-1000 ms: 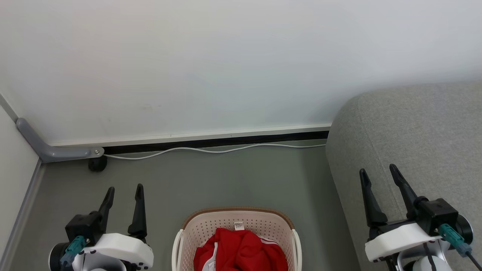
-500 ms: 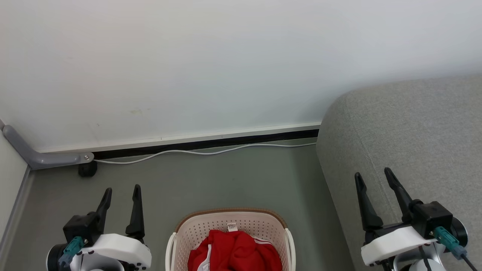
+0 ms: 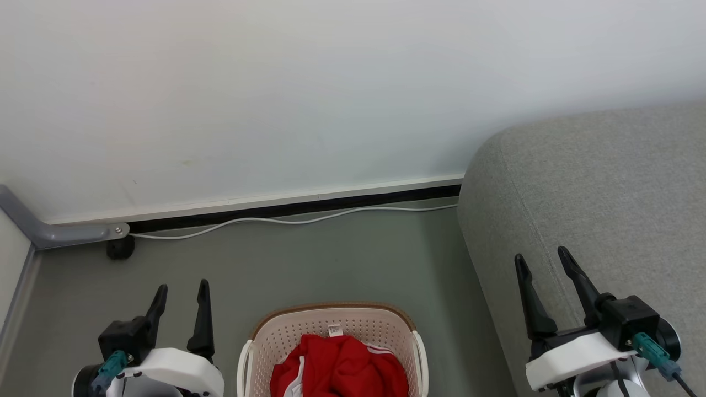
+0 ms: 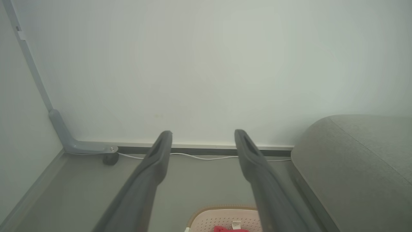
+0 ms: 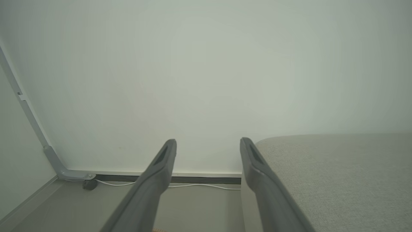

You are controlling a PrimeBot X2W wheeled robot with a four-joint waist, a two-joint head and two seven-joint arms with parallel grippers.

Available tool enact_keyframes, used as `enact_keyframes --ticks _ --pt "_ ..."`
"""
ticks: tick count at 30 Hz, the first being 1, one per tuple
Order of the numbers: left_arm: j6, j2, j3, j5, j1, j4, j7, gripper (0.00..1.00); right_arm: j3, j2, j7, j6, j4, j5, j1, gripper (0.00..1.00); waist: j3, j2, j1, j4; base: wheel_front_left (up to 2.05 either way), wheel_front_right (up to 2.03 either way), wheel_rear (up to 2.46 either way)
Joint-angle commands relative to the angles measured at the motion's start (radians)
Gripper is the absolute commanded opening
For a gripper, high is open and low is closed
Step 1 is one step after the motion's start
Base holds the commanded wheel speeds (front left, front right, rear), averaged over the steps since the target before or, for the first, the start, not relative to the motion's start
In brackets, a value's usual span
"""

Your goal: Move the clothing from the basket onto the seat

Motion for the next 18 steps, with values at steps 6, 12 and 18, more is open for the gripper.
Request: enact_keyframes --ticks 6,12,18 --pt "-0.016 0.017 0.004 0.004 -0.022 0.043 -0.013 1.00 0.030 -0.009 -0.014 0.004 -0.045 0.005 -0.035 1.00 0.039 0.0000 0.0000 -0.034 0.00 0.00 0.00" --pt "-0.025 0.017 -0.042 -0.003 -0.053 0.137 -0.013 1.00 0.019 -0.009 -0.014 0.004 -0.076 0.002 -0.051 1.00 0.114 0.0000 0.0000 -0.059 0.00 0.00 0.00" --pt "-0.038 0.017 -0.091 0.005 -0.121 0.279 -0.013 1.00 0.019 -0.009 -0.014 0.004 -0.101 0.009 -0.094 1.00 0.206 0.0000 0.0000 -0.091 0.00 0.00 0.00"
